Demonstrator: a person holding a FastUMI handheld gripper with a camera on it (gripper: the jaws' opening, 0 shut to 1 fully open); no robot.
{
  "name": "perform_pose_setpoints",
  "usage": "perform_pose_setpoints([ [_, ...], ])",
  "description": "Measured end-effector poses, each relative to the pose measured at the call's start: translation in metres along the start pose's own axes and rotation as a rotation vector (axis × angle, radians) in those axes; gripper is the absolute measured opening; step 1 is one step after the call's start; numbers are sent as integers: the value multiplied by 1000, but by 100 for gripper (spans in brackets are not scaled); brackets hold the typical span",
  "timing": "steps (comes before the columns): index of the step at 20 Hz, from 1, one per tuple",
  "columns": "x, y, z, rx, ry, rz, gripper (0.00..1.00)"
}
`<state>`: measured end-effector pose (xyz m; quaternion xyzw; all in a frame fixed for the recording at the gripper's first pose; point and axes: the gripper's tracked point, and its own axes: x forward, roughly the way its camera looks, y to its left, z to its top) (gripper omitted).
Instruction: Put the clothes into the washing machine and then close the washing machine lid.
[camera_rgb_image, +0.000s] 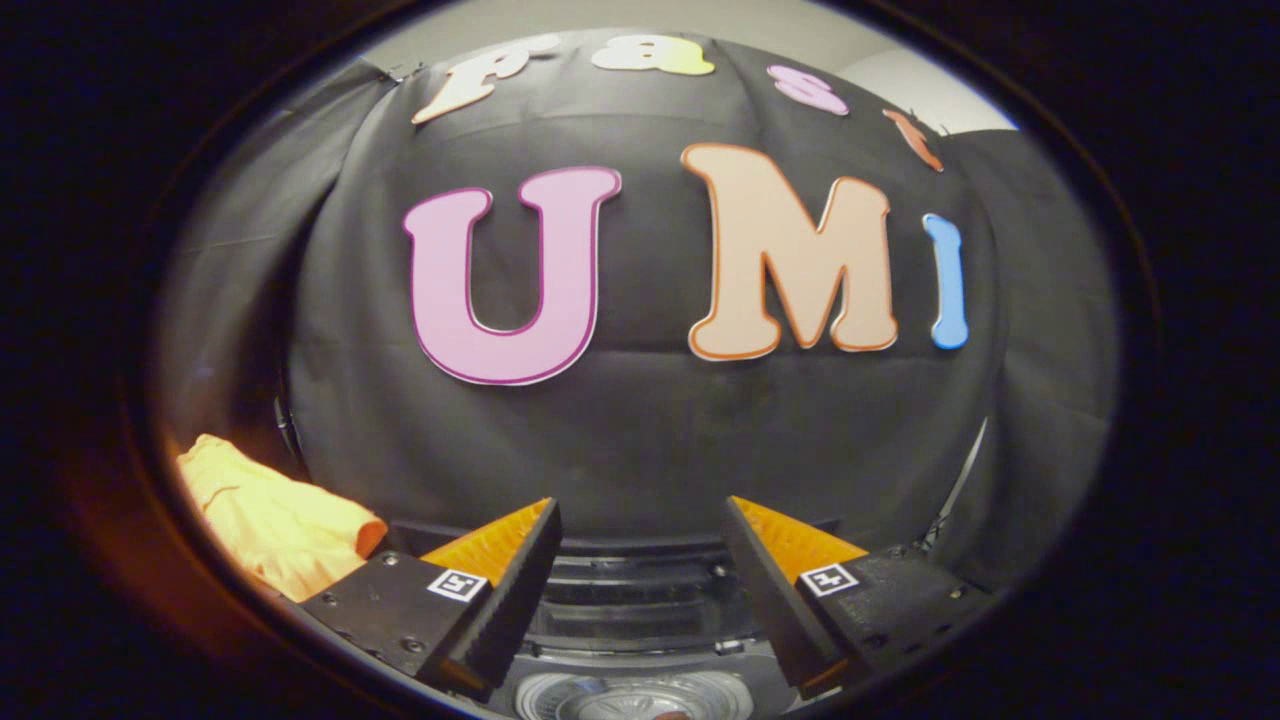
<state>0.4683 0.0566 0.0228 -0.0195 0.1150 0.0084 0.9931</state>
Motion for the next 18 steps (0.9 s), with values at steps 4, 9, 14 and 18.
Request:
perform_pose_setpoints([
  [4, 44, 16, -15, 8, 41, -23, 98],
  [9, 64, 25, -30, -64, 76, -60, 97],
  [14, 61, 23, -34, -49, 64, -37, 98],
  [18, 58, 19, -34, -51, 31, -105, 98],
])
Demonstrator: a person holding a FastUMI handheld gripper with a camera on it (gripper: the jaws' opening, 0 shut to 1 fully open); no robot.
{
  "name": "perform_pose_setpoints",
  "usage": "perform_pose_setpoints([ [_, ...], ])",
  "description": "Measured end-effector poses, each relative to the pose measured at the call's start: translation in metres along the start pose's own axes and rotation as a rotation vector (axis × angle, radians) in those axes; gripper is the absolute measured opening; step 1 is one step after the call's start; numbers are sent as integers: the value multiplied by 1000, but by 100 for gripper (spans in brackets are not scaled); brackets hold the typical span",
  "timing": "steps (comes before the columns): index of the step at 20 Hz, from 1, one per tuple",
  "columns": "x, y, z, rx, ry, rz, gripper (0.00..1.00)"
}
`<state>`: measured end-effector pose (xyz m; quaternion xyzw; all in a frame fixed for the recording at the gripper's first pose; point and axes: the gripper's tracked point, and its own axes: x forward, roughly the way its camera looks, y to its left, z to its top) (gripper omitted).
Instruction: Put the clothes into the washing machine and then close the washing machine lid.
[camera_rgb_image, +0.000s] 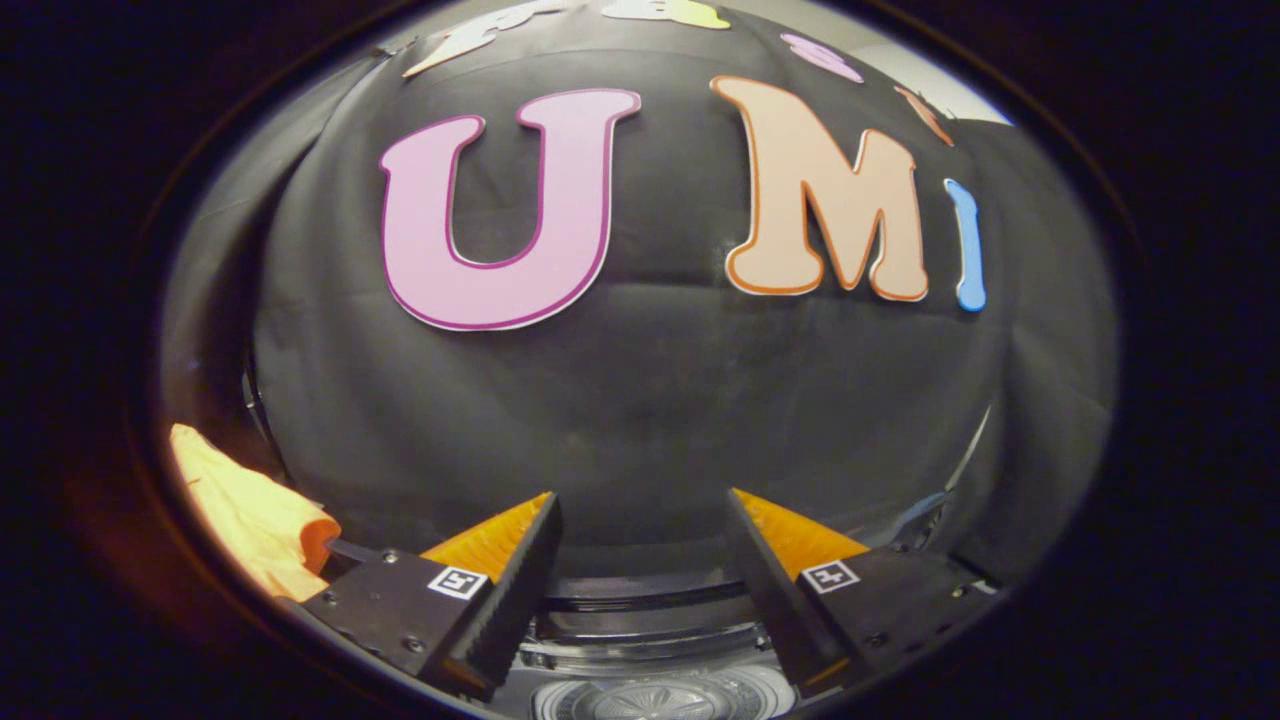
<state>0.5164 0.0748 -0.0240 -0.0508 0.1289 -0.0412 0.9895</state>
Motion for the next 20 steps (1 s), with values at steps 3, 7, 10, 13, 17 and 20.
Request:
perform_pose_setpoints([
  [3, -1, -3, 5, 10, -47, -21, 98],
  [7, -6, -3, 6, 14, -74, -22, 98],
  [10, -13, -4, 3, 19, -85, -15, 98],
  [13, -16, -4, 1, 20, -100, -11, 98],
  [17, -18, 2, -19, 22, -19, 44, 98],
  [20, -48, -17, -83, 70, 215, -33, 98],
])
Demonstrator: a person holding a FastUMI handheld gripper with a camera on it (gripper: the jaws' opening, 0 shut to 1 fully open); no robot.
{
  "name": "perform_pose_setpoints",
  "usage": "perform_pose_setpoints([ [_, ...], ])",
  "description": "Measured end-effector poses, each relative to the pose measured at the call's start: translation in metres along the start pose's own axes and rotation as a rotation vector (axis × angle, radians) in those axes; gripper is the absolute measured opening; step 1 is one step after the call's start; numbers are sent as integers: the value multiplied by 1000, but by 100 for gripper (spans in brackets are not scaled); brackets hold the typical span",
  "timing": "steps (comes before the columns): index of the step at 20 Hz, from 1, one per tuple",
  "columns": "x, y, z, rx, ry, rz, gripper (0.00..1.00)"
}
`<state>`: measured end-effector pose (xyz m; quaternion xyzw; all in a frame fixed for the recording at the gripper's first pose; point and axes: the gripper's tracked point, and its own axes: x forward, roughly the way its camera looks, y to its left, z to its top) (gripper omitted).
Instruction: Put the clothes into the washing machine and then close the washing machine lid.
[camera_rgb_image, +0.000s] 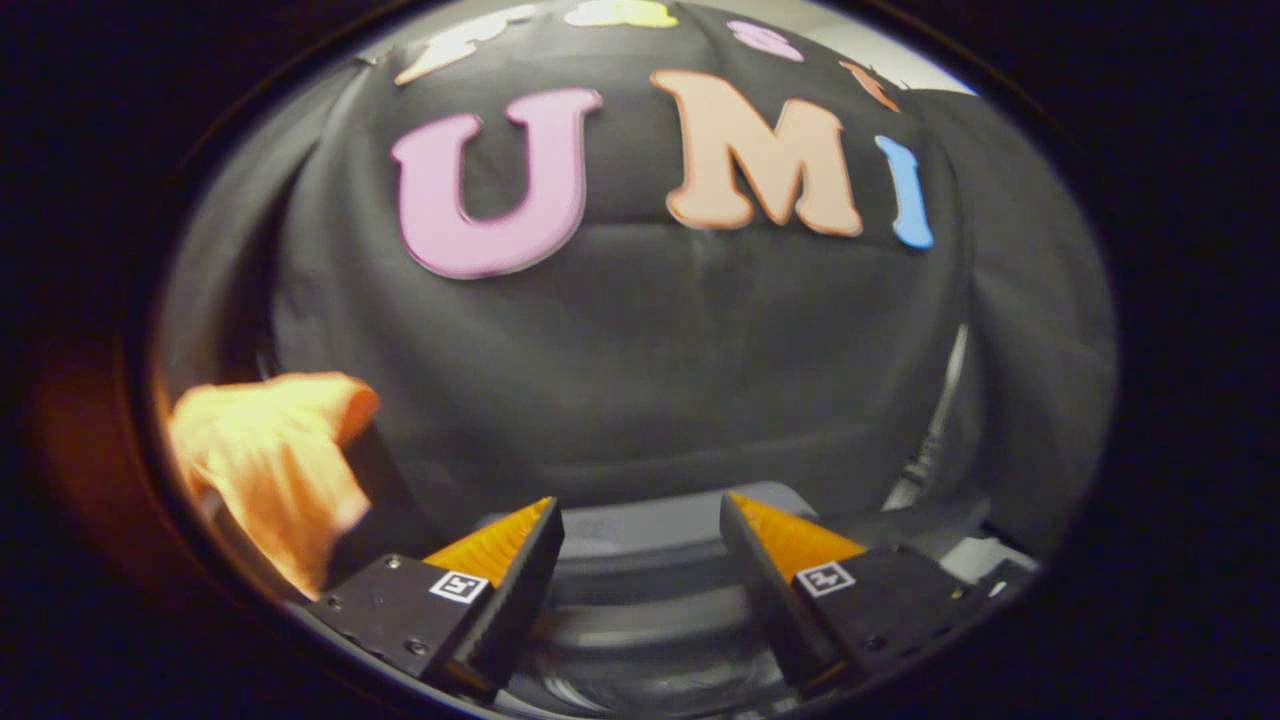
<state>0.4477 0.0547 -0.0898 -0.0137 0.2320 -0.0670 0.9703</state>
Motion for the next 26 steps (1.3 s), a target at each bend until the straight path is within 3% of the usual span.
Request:
perform_pose_setpoints([
  [4, 7, -9, -36, 11, -10, -3, 98],
  [15, -54, -2, -16, -14, -35, 25, 98],
  [26, -154, 18, 51, 10, -182, 101, 98],
])
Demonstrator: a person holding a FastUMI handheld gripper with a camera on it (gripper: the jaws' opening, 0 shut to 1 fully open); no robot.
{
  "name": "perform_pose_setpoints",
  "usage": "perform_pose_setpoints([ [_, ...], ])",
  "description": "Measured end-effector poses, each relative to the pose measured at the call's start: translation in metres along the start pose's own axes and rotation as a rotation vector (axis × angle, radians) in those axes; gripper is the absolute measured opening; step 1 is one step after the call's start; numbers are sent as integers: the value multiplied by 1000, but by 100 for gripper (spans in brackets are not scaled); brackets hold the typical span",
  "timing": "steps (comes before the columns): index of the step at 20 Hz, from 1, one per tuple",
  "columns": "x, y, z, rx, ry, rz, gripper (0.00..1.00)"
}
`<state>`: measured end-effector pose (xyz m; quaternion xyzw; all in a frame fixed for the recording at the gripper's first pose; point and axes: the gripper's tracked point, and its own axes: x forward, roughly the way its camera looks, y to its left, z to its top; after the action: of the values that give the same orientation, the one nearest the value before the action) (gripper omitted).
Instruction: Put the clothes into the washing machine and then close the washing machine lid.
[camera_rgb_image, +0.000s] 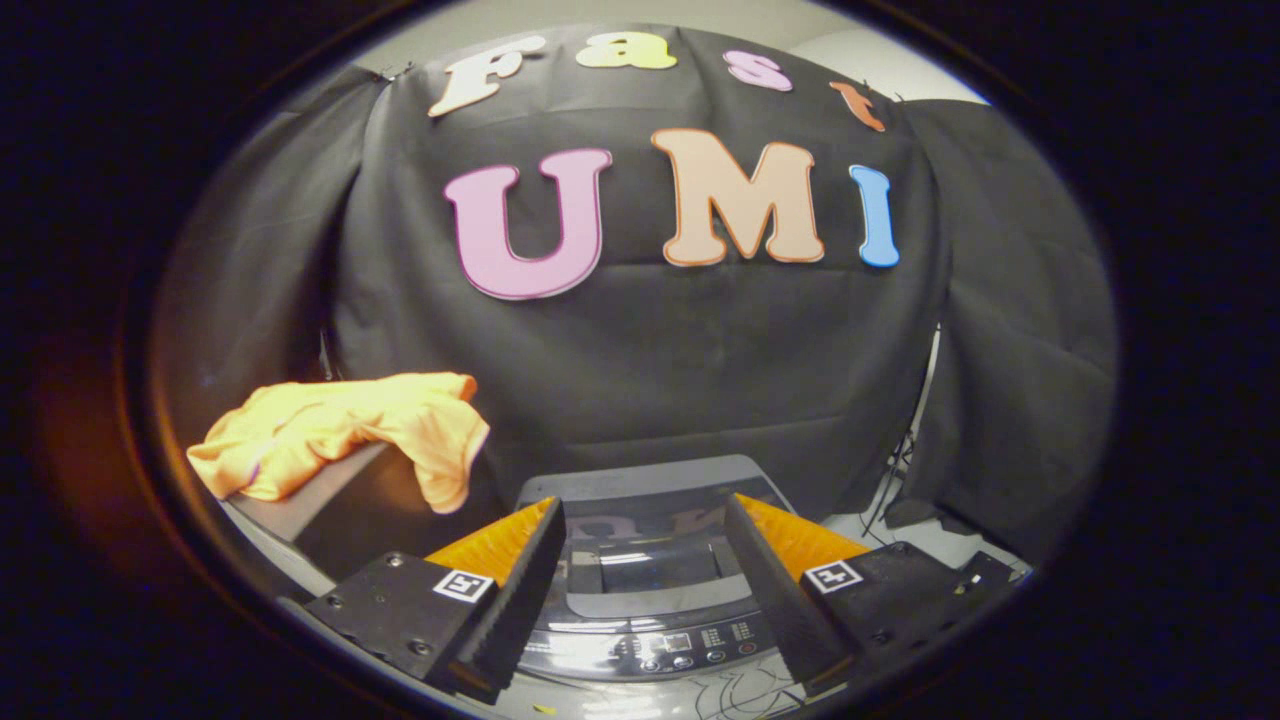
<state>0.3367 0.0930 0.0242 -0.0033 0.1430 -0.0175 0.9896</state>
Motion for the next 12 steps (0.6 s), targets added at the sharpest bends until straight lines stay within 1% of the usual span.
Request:
perform_pose_setpoints([
  [4, -23, 13, 33, -15, -54, -7, 97],
  [7, -29, 27, 45, -42, -66, 10, 97],
  [10, -25, 33, 39, -92, -61, 13, 98],
  [12, -15, 34, 20, -91, -36, 19, 98],
])
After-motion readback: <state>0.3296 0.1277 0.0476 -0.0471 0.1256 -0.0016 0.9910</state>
